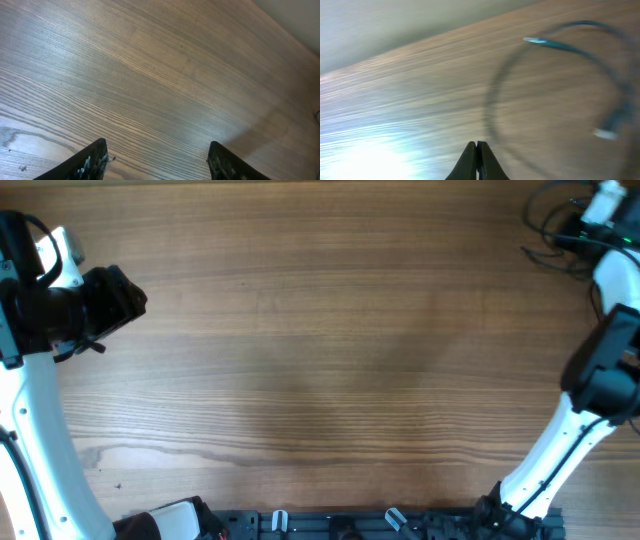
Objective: Untangle cables
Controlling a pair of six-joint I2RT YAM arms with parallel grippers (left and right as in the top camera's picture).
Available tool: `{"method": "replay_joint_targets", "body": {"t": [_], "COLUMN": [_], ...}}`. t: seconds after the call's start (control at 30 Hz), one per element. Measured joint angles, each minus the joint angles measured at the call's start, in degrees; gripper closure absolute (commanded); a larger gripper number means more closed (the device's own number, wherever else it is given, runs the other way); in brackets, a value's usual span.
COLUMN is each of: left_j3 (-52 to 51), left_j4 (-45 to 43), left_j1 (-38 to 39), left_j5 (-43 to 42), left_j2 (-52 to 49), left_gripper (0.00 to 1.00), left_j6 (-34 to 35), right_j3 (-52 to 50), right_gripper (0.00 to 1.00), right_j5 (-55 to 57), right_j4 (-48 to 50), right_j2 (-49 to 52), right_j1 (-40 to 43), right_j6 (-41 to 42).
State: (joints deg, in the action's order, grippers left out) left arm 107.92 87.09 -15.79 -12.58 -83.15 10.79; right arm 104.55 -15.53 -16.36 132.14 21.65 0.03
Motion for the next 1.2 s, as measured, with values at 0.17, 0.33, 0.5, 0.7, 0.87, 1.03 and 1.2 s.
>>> {"method": "replay_joint_targets", "body": {"t": [0.17, 0.33, 0.5, 0.7, 0.87, 1.03, 1.2], "left_j3": [0.00, 0.00, -0.04, -0.04, -0.04, -0.04, -0.04], "left_j4": [-0.13, 0.35, 0.35, 0.74, 0.33, -3.34, -3.28], "left_j1": [0.00, 2.14, 2.43, 2.43, 2.43, 2.43, 2.43], "left_j5": [0.00, 1.86, 3.48, 3.74, 3.74, 2.38, 1.99], "left_j2": [-3.52, -4.81, -4.81, -4.81, -4.81, -4.81, -4.81], "left_gripper": [0.37, 0.33, 0.35, 0.41, 0.41, 0.40, 0.41], "left_j6": [0.07, 0.20, 0.22, 0.22, 0.22, 0.24, 0.26], "right_j3": [0.07, 0.46, 0.68, 2.38, 2.54, 2.56, 3.52], "right_gripper": [0.96, 0.96, 0.96, 0.96, 0.96, 0.96, 0.96], "right_j5": [2.58, 5.73, 8.63, 10.47, 8.55, 7.43, 3.76], "right_j4": [2.80, 6.19, 17.40, 23.93, 27.85, 28.00, 26.23], "right_j2": [0.68, 9.14, 12.50, 15.93, 17.29, 17.46, 17.51], "right_j1": [-12.13, -12.28, -8.74, -7.56, 7.28, 20.50, 20.02], "right_j6": [0.63, 0.79, -2.84, -3.39, -6.43, -10.69, -4.50]}}
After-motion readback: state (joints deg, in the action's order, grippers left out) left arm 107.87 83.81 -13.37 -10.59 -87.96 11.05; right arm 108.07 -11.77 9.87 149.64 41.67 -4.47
